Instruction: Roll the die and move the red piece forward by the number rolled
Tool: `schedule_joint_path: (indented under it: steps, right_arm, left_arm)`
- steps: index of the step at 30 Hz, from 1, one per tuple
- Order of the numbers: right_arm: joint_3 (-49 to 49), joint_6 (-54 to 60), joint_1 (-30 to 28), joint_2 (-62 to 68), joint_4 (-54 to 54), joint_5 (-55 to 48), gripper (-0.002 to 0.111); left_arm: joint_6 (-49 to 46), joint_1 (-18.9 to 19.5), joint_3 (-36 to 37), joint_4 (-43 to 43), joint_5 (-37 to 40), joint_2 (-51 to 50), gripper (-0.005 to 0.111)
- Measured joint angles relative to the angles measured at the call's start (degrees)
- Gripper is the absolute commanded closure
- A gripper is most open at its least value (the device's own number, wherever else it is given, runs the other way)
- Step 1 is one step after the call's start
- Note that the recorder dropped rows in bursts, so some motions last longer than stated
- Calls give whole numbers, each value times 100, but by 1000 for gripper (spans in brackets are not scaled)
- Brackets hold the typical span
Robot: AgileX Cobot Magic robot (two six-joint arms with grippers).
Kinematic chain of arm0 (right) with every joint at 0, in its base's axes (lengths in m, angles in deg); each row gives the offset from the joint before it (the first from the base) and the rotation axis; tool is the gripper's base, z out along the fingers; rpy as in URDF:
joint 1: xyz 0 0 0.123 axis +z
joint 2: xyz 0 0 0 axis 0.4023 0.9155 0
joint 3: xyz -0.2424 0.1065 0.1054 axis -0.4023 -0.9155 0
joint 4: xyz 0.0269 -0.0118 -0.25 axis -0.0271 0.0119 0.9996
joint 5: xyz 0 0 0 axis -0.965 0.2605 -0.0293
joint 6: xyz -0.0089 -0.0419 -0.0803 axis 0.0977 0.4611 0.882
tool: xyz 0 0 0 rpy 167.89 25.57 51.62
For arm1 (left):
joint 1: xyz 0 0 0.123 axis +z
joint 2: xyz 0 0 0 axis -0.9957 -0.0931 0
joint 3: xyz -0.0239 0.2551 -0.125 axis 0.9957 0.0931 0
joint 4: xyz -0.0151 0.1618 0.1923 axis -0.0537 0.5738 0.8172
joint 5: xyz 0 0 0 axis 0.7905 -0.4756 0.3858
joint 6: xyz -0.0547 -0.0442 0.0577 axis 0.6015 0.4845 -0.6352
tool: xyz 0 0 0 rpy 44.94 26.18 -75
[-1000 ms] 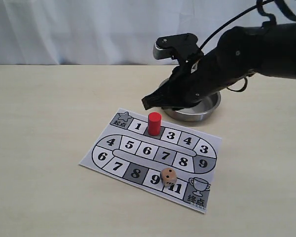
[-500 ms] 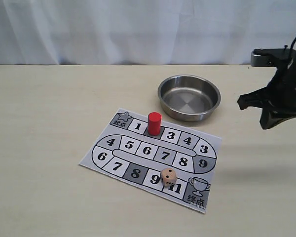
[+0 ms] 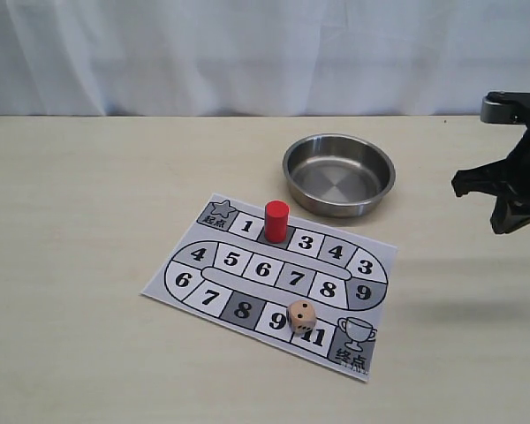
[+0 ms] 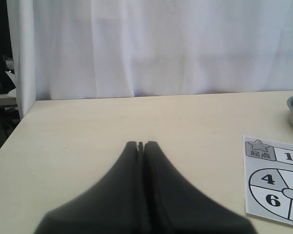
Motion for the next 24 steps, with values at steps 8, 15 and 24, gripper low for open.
schedule_joint_path:
  steps: [8, 15, 24]
  right_arm:
    - [-2, 133, 0, -82, 89, 99, 104]
    - [-13, 199, 0, -690, 89, 219, 104]
    - [-13, 223, 0, -2279, 184, -20, 104]
  left_arm:
    - [0, 0, 0, 0, 0, 0, 107]
    - [0, 0, 0, 0, 0, 0, 107]
    - [0, 0, 0, 0, 0, 0, 107]
